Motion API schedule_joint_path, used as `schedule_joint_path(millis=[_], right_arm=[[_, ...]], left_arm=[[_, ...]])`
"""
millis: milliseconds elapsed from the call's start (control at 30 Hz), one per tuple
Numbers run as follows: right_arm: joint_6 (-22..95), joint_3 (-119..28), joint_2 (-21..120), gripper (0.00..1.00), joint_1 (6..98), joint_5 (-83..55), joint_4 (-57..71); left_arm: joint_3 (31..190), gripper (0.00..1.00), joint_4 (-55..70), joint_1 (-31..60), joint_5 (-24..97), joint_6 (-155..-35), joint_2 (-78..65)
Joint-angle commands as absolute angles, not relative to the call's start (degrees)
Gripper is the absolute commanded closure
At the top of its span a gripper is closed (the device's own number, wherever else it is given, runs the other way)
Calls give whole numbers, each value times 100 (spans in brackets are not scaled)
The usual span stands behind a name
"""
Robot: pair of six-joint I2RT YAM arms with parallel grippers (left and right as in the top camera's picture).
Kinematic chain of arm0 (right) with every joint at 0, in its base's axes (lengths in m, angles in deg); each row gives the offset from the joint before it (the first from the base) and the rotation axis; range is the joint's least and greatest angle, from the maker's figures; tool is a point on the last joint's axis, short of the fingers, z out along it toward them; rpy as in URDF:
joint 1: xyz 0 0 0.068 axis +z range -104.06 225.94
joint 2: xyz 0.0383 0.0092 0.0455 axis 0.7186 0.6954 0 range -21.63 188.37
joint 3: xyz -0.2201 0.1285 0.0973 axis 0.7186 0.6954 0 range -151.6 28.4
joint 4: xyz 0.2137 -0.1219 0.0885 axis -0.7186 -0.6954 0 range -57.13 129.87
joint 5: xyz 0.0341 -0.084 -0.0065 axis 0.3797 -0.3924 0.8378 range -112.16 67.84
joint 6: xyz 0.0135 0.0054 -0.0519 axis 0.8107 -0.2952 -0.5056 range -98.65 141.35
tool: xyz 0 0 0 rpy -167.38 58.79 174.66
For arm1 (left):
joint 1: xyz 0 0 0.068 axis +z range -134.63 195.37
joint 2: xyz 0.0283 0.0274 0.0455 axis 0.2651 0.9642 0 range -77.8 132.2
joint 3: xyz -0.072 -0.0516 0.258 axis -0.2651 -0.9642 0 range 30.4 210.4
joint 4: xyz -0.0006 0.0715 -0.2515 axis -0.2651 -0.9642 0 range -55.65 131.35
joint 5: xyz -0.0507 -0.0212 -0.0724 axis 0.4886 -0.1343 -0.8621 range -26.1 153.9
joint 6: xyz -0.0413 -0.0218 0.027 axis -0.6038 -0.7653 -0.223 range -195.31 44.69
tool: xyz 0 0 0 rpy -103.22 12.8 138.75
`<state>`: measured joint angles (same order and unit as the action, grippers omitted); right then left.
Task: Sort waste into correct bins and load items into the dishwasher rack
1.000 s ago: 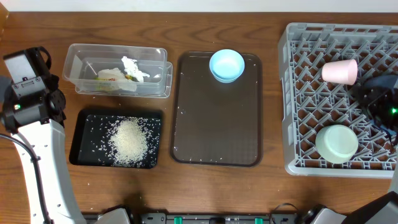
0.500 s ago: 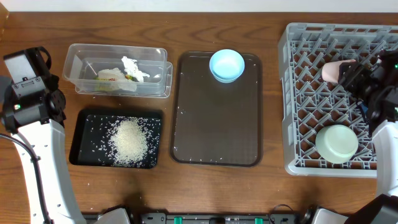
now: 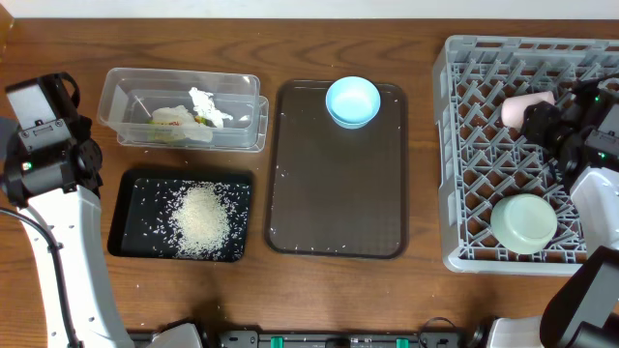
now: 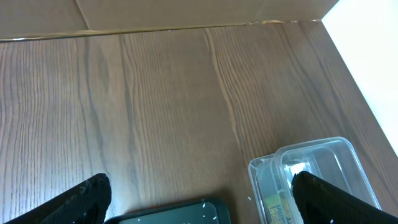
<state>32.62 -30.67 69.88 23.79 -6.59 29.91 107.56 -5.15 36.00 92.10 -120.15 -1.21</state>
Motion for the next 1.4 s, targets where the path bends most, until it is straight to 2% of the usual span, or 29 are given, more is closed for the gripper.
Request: schedule_joint_path(millis=[0,33,133,200,300,533,700,933,1067,1200,1367], right_arm=[[3043,-3082,7018,53,2549,-408,3022],[3043,-3082,7018,55,2571,-412,3022],[3067,-3082,7018,77,2576,-410,2936],[3081,-3082,6990,87,2578,-403,2840],[3227,-3082,6845,98,2578,-371,2648],[3465,-3082,5897,99,2578,14,2257],[3651,-3082,5243,99,2578,1135,1616],[2737,-3003,5600,99,2578,2510,414],[2587,-2955,6271,99,2576,2637,582],[2410,-2955,6977,99,2525,3701,1437],[2921,-2955,7514,99,2355,4128,2108]], left_arm=[[10776,5,-535,3626,9219,-12041,-107],[10776,5,-535,3626,9219,-12039,-107],[10776,5,-535,3626,9219,-12041,-107],[10776,5,-535,3626,9219,-12039,-107],[10776,5,-535,3626,9219,-12041,-107],[10776,5,-535,3626,9219,-12041,-107],[10776,5,-535,3626,9219,-12041,-107],[10776,5,-535,3626,9219,-12041,-107],[10776,5,-535,3626,9219,-12041,-107],[10776,5,-535,3626,9219,-12041,-107],[10776,5,-535,3626,9219,-12039,-107]])
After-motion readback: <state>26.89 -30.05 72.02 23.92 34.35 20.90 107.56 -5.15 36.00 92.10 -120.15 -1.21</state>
